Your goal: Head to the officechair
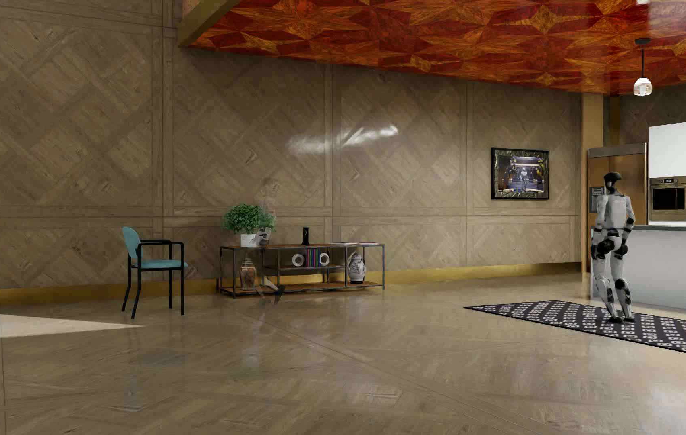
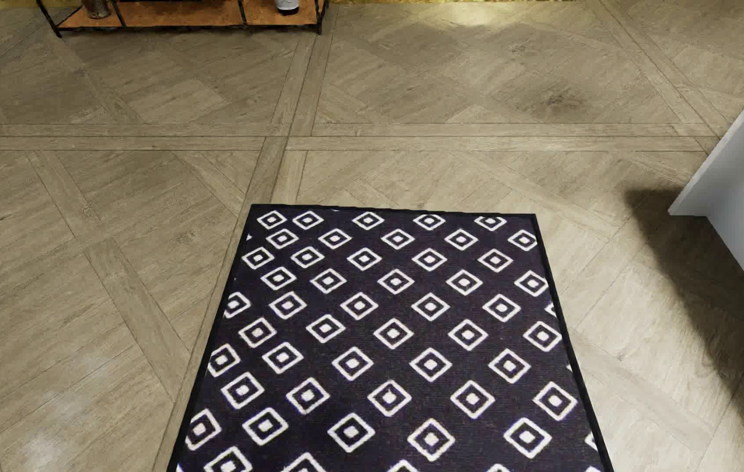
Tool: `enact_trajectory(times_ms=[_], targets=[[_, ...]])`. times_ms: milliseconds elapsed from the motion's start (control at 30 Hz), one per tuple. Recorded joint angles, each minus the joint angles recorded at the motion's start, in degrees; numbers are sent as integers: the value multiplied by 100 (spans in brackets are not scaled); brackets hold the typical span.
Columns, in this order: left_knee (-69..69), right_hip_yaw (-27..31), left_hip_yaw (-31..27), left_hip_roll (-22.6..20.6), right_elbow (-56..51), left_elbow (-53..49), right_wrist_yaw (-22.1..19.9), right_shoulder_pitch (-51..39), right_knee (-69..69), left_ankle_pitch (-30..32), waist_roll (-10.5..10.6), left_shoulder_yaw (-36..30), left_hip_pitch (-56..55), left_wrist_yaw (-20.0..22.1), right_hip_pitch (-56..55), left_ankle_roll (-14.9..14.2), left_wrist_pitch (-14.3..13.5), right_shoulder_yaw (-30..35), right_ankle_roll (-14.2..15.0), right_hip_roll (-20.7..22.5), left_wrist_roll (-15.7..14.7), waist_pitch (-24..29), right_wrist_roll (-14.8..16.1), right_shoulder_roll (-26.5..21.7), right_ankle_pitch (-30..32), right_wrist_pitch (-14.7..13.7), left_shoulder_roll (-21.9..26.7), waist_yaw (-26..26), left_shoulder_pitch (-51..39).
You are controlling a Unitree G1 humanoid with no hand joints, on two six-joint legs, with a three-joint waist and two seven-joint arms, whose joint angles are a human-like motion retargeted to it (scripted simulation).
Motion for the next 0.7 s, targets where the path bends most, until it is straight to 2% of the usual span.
enact_trajectory(times_ms=[33,67,100,133,167,200,233,300,333,467,533,567,600,633,700], targets=[[80,0,0,-60,73,9,0,37,130,94,-5,-27,-145,0,-152,0,0,-383,0,-23,0,-21,0,-15,-137,0,-14,150,-47],[151,0,0,-144,51,-47,0,217,-372,51,-84,-14,-93,0,69,0,0,-547,0,-32,0,-102,0,14,-432,0,8,-180,75],[209,0,0,-100,31,-98,0,193,1524,118,-17,-27,-124,0,-233,0,0,-422,0,10,0,-14,0,-29,-1152,0,30,26,1],[304,0,0,-130,33,-189,0,258,1914,70,-23,-57,-86,0,-497,0,0,-459,0,-4,0,43,0,-26,-1292,0,45,12,-12],[214,0,0,-194,-24,-352,0,316,2606,-242,-74,98,84,0,-892,0,0,-431,0,-72,0,129,0,-39,-1244,0,74,-65,0],[253,0,0,-264,119,-366,0,373,3289,-386,-154,-145,356,0,-1139,0,0,-551,0,-161,0,325,0,39,-1090,0,158,-81,-104],[246,0,0,-181,123,-408,0,382,3942,-483,-145,-198,502,0,-1543,0,0,-484,0,-158,0,434,0,83,-1019,0,218,-211,-219],[81,0,0,-27,98,-342,0,587,3947,-811,1,-98,672,0,-2218,0,0,-455,0,-176,0,316,0,43,-961,0,146,-786,-399],[-112,0,0,-9,121,-446,0,711,3542,-999,-11,-79,1032,0,-2349,0,0,-384,0,-218,0,384,0,23,-868,0,148,-905,-449],[-376,0,0,131,519,-671,0,841,2390,-1956,27,177,1918,0,-3343,0,0,-511,0,-308,0,419,0,-3,202,0,196,-1284,-766],[-370,0,0,214,619,-614,0,872,2243,-2034,29,184,2266,0,-3582,0,0,-568,0,-354,0,467,0,-4,146,0,218,-1491,-871],[-383,0,0,290,612,-507,0,910,2518,-1921,47,225,2438,0,-3660,0,0,-553,0,-356,0,457,0,-21,192,0,174,-1615,-832],[-233,0,0,405,620,-418,0,896,3013,-1663,123,-26,2493,0,-3788,0,0,-479,0,-330,0,448,0,-72,176,0,201,-1769,-814],[32,0,0,595,732,-197,0,829,3382,-1138,275,-28,2463,0,-3825,0,0,-331,0,-224,0,427,0,-82,35,0,96,-1840,-706],[1346,0,0,740,725,-161,0,793,3757,571,263,7,2122,0,-3387,0,0,-535,0,-68,0,343,0,-52,-458,0,39,-1719,-232]])
